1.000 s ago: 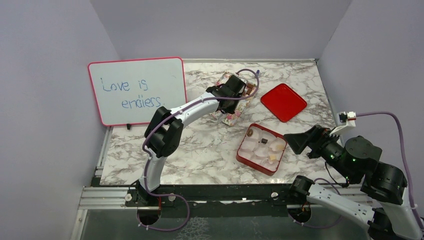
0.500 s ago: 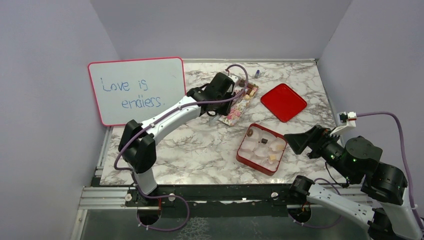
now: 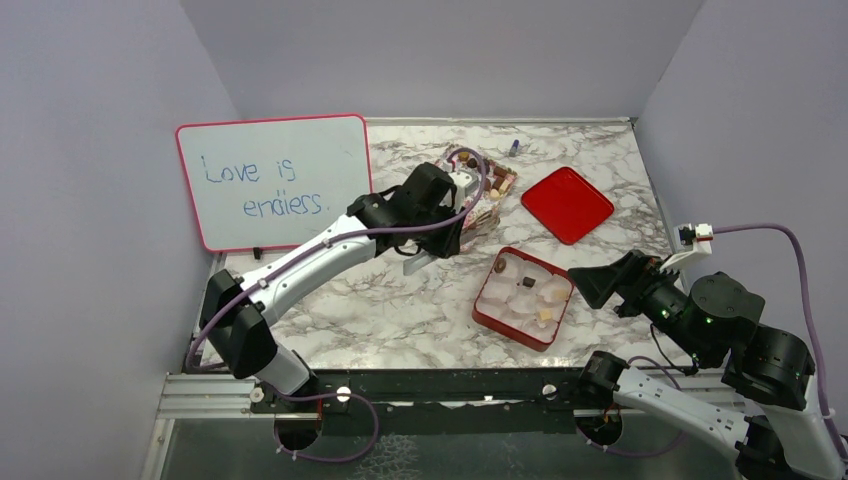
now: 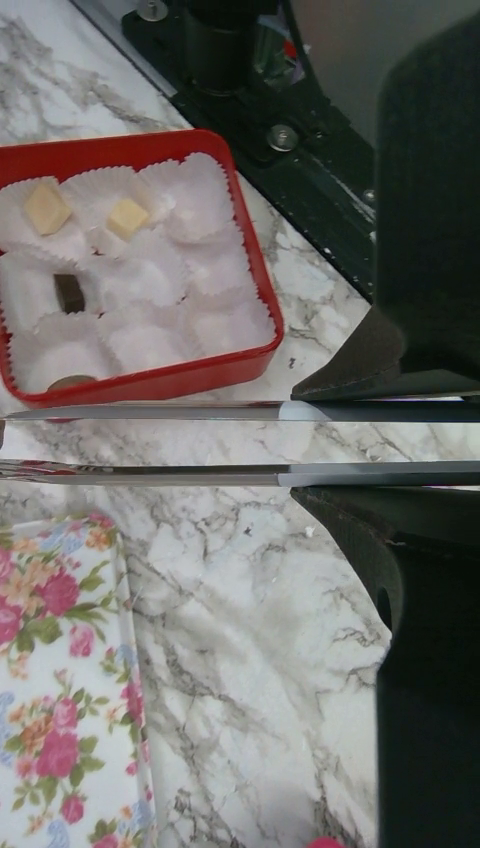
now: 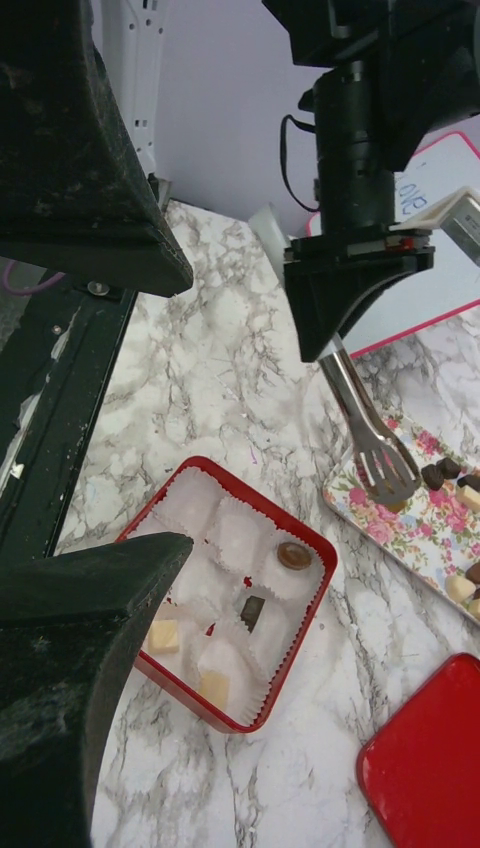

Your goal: Pack the chocolate

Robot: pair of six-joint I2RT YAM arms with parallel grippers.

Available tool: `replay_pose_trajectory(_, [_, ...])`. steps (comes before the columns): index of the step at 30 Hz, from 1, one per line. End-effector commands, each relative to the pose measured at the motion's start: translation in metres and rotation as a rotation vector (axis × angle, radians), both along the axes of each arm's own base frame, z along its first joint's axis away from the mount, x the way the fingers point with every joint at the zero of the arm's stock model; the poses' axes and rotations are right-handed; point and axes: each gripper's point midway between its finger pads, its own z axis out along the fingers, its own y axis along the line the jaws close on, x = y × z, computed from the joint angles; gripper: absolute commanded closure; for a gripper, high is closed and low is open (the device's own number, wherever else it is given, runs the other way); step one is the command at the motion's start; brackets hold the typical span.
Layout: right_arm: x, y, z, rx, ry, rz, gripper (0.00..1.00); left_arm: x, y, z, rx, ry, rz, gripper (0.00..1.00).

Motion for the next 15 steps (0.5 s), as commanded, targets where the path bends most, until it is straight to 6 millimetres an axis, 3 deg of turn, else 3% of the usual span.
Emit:
replay_pose_trajectory(1, [0.002,-0.003,0.001,-0.014,-0.005,-0.018,0.06,-0.037,-0.007,0.015,-0.037,0.004,-0.095,0.78])
replay_pose_trajectory(9, [0.004,-0.005,-0.001,-0.017,-0.006,-0.035,0.06,-0.087,-0.025,0.006,-0.029,0.049,-0.264,0.78])
replay_pose_trajectory(15, [0.006,-0.006,-0.001,-0.014,-0.010,-0.046,0.06,-0.099,-0.031,-0.009,0.002,0.076,-0.308,0.78])
